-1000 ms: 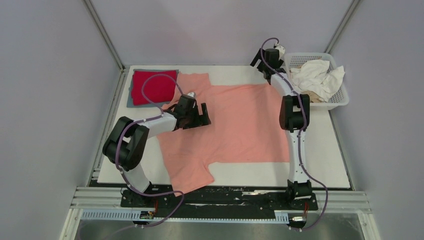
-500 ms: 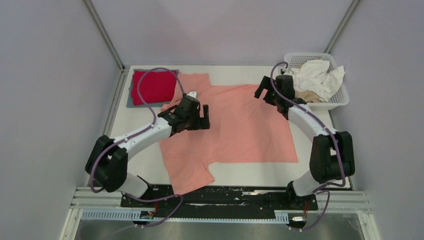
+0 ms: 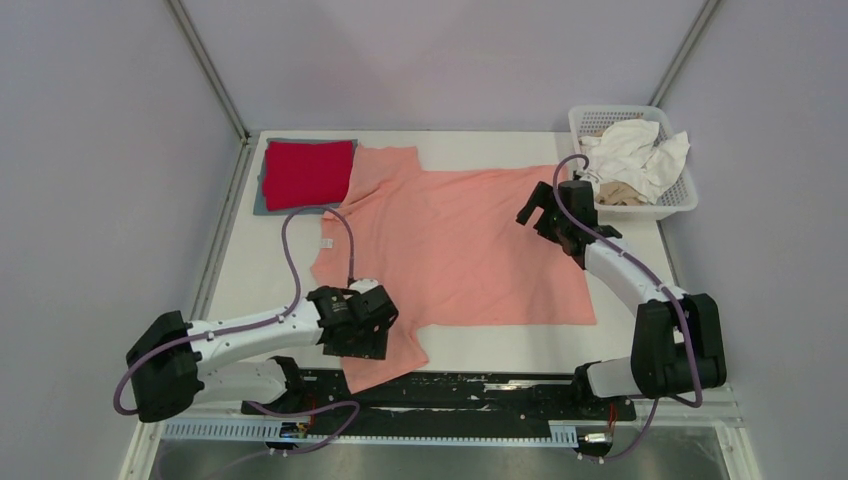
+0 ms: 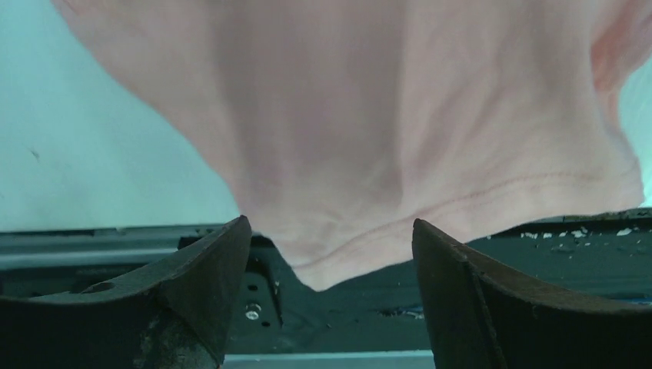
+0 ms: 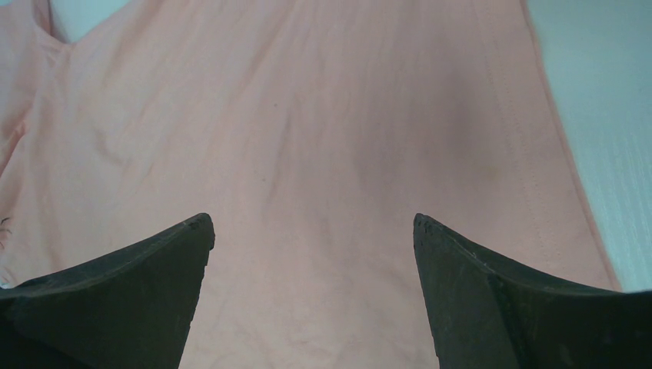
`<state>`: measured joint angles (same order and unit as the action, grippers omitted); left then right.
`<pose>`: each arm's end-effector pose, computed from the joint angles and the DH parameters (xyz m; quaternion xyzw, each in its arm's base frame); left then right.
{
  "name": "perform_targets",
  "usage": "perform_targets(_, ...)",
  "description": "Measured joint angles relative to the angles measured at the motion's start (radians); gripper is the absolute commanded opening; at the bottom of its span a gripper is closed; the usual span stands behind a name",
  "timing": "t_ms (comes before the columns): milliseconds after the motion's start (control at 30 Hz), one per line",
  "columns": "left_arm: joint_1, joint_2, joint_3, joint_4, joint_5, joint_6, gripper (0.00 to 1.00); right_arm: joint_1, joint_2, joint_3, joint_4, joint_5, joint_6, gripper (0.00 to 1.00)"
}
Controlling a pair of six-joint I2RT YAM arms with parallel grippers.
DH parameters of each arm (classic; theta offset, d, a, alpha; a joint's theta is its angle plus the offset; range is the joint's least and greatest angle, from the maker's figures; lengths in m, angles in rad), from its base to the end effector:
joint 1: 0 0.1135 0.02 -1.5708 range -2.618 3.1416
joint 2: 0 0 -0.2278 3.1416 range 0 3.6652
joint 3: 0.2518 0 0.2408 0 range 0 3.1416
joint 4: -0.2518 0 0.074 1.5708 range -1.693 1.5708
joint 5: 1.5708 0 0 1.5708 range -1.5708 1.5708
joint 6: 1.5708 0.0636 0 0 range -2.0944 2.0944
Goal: Fold and stack the t-shirts
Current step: Flatten out the tshirt, then grab the side of the flattened tshirt closest away from the robot with both arms
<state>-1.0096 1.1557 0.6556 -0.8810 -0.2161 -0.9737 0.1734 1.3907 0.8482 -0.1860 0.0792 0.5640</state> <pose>0.1112 -0.1512 0.1291 0.0076 0.9897 -0.0200 0.1414 0.3086 0.0489 0.1771 0.1928 0.8914 0.1135 0.3941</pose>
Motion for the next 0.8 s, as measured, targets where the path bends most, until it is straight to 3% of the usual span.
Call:
perform_targets(167, -0.106, -0.006, -0.014, -0.064, 0.034, -0.126, 0.57, 0.000, 0.000, 0.000, -0.002, 0.021, 0.005, 1.00)
perform_targets(367, -0.151, 0.051, -0.045, -0.050, 0.111, -0.197, 0.49, 0.000, 0.001, 0.000, -0.007, 0.052, 0.004, 1.00)
perform_targets(500, -0.166, 0.095, -0.045, -0.039, 0.133, -0.219, 0.37, 0.000, 0.001, 0.000, -0.015, 0.071, 0.005, 1.00)
perform_targets(567, -0.166, 0.116, -0.039, -0.033, 0.142, -0.223, 0.29, 0.000, 0.001, 0.000, -0.018, 0.079, 0.006, 1.00)
perform_targets(633, -0.167, 0.133, -0.031, -0.024, 0.150, -0.225, 0.15, 0.000, 0.000, 0.000, -0.021, 0.089, 0.011, 1.00)
perform_targets(667, -0.167, 0.142, -0.027, -0.019, 0.156, -0.228, 0.03, 0.000, -0.005, -0.003, -0.025, 0.097, 0.015, 1.00)
perform_targets(800, -0.167, 0.150, -0.023, -0.009, 0.164, -0.233, 0.00, -0.005, -0.077, -0.051, -0.039, 0.128, 0.043, 1.00)
